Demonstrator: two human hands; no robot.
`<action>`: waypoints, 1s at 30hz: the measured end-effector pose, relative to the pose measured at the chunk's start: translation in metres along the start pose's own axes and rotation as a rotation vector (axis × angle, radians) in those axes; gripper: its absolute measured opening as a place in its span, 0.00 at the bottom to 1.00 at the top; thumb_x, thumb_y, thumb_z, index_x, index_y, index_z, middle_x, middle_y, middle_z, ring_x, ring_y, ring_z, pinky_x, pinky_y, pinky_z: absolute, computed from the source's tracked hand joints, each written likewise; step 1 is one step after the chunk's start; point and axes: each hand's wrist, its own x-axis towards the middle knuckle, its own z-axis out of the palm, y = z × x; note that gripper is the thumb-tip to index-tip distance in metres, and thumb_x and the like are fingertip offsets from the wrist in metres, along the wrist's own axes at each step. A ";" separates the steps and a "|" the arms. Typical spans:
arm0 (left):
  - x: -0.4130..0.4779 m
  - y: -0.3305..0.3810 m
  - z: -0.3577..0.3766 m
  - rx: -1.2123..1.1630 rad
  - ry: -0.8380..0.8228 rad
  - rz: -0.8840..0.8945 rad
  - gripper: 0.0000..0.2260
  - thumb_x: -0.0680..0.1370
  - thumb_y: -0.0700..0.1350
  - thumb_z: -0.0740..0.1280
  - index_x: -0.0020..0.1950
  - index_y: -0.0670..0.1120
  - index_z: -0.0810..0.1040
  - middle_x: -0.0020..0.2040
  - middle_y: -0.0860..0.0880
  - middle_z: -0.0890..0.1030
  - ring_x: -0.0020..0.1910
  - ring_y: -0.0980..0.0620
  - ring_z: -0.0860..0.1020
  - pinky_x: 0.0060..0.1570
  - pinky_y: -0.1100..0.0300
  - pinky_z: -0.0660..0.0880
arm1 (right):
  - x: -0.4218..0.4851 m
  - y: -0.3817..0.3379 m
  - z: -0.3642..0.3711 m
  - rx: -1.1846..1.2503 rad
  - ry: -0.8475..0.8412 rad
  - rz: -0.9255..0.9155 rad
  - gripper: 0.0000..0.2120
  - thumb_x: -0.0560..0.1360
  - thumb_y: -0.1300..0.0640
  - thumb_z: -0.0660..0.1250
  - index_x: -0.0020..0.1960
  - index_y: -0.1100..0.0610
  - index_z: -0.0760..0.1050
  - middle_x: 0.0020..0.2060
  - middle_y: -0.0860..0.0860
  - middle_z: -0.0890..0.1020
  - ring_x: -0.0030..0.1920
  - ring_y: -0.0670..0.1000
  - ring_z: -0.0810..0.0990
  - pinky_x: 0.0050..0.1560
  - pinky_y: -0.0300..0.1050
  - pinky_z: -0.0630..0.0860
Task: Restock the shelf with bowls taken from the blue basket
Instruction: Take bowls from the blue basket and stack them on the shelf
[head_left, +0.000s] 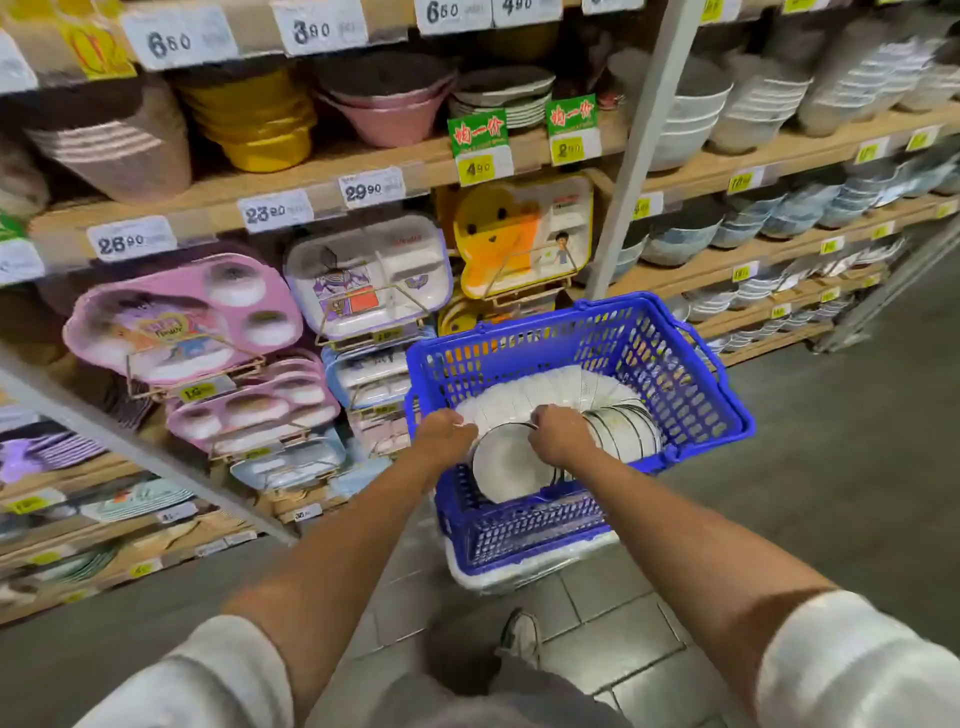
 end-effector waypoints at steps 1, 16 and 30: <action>0.012 0.001 0.006 0.017 -0.033 -0.046 0.15 0.76 0.42 0.66 0.62 0.39 0.76 0.60 0.38 0.78 0.59 0.40 0.77 0.57 0.51 0.73 | 0.011 0.000 0.002 -0.051 -0.034 -0.004 0.15 0.77 0.61 0.60 0.62 0.61 0.75 0.60 0.61 0.79 0.60 0.60 0.77 0.56 0.49 0.73; 0.098 -0.032 0.070 0.353 -0.273 -0.252 0.17 0.81 0.39 0.58 0.70 0.37 0.69 0.67 0.37 0.73 0.65 0.39 0.74 0.61 0.52 0.73 | 0.097 0.001 0.055 -0.552 -0.140 -0.296 0.17 0.77 0.64 0.59 0.65 0.59 0.71 0.61 0.57 0.76 0.63 0.59 0.71 0.57 0.52 0.69; 0.099 -0.034 0.067 0.393 -0.269 -0.208 0.17 0.81 0.37 0.58 0.70 0.39 0.70 0.66 0.38 0.74 0.63 0.38 0.75 0.60 0.46 0.76 | 0.090 -0.004 0.041 -0.420 -0.090 -0.260 0.16 0.75 0.66 0.60 0.60 0.59 0.76 0.56 0.56 0.79 0.60 0.57 0.73 0.55 0.49 0.69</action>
